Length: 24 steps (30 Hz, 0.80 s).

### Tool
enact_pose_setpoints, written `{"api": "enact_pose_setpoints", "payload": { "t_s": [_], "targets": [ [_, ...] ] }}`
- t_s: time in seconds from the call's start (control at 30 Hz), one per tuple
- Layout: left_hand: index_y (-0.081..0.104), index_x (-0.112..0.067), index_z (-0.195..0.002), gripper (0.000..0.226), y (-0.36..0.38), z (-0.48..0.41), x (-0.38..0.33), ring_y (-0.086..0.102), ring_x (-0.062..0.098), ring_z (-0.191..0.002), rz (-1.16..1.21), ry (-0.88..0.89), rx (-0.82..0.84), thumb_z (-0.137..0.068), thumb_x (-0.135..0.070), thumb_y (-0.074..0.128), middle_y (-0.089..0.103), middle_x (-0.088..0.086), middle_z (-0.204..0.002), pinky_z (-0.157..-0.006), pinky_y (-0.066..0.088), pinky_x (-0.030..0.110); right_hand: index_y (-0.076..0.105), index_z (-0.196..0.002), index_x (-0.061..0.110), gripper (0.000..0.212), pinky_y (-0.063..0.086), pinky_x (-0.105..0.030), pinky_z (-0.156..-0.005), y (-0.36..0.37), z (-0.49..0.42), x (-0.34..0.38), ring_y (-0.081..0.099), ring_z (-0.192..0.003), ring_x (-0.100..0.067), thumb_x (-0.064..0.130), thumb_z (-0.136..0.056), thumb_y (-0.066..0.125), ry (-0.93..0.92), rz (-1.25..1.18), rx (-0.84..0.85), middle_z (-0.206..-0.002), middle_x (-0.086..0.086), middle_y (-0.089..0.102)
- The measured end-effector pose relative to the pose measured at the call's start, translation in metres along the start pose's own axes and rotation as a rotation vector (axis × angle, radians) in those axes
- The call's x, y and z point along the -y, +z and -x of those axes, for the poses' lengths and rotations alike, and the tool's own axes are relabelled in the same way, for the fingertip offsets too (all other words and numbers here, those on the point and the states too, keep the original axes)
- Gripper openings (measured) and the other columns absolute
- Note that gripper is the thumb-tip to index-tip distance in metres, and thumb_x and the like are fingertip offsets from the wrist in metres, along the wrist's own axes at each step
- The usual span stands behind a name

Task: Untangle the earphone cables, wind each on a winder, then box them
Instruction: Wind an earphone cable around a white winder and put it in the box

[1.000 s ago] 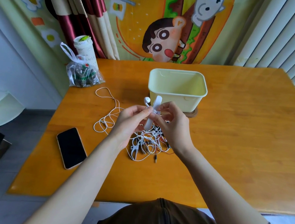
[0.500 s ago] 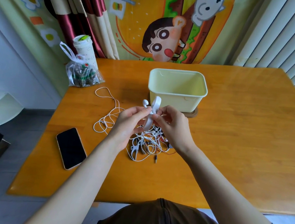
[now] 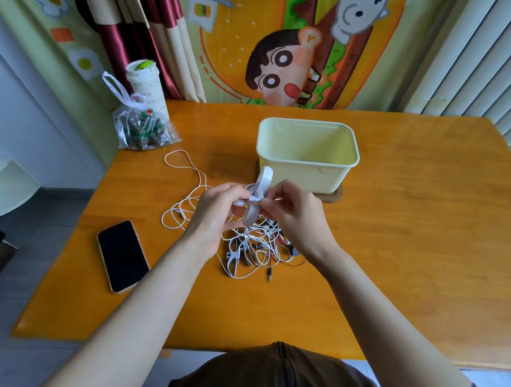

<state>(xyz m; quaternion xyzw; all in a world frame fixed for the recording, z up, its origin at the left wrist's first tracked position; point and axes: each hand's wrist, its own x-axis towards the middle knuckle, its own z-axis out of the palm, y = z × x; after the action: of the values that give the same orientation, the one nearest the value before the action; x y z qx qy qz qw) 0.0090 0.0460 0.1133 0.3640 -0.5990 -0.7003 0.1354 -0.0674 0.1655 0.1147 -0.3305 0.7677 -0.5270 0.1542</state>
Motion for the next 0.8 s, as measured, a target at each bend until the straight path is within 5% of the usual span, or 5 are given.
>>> {"api": "enact_pose_setpoints", "payload": {
  "t_s": [0.2, 0.33, 0.5, 0.67, 0.8],
  "targets": [
    [0.065, -0.016, -0.088, 0.024, -0.004, 0.003, -0.002, 0.059, 0.015, -0.083, 0.039, 0.005, 0.077, -0.09, -0.012, 0.042, 0.064, 0.004, -0.087, -0.083, 0.048, 0.04, 0.057, -0.075, 0.019, 0.014, 0.049, -0.034, -0.06, 0.0, -0.001, 0.003, 0.063, -0.073, -0.03, 0.016, -0.086, 0.065, 0.006, -0.009, -0.002, -0.075, -0.007, 0.068],
    [0.062, -0.014, -0.093, 0.026, -0.005, 0.003, -0.002, 0.06, 0.018, -0.084, 0.07, -0.012, 0.075, -0.093, -0.009, 0.036, 0.062, 0.007, -0.089, -0.083, 0.049, 0.042, 0.056, -0.072, 0.023, 0.018, 0.039, -0.02, -0.054, 0.0, -0.001, 0.004, 0.052, -0.057, -0.008, 0.017, -0.086, 0.065, 0.014, 0.003, 0.022, -0.069, 0.004, 0.064],
    [0.059, -0.013, -0.094, 0.028, -0.007, 0.005, -0.002, 0.061, 0.022, -0.089, 0.089, -0.029, 0.113, -0.09, -0.003, 0.033, 0.063, 0.009, -0.094, -0.08, 0.05, 0.04, 0.057, -0.074, 0.02, 0.015, 0.038, -0.015, -0.055, 0.001, -0.001, 0.004, 0.052, -0.059, -0.001, 0.017, -0.086, 0.065, 0.018, 0.01, 0.023, -0.068, 0.009, 0.062],
    [0.061, -0.018, -0.093, 0.027, -0.01, 0.008, -0.001, 0.059, 0.018, -0.092, -0.118, 0.095, 0.174, -0.09, -0.004, 0.039, 0.066, 0.004, -0.096, -0.079, 0.045, 0.032, 0.059, -0.075, 0.016, 0.012, 0.034, -0.011, -0.049, -0.001, 0.0, 0.001, 0.048, -0.051, 0.001, 0.017, -0.085, 0.066, 0.026, 0.027, 0.027, -0.064, 0.011, 0.058],
    [0.064, -0.026, -0.09, 0.014, -0.012, 0.01, -0.003, 0.059, 0.017, -0.097, -0.205, 0.137, 0.196, -0.078, -0.024, 0.058, 0.066, 0.004, -0.098, -0.083, 0.045, 0.032, 0.06, -0.075, 0.017, 0.012, 0.039, -0.017, -0.054, -0.001, -0.001, 0.0, 0.054, -0.06, -0.007, 0.019, -0.086, 0.065, 0.038, 0.011, 0.025, -0.071, 0.004, 0.065]
  ]
}}
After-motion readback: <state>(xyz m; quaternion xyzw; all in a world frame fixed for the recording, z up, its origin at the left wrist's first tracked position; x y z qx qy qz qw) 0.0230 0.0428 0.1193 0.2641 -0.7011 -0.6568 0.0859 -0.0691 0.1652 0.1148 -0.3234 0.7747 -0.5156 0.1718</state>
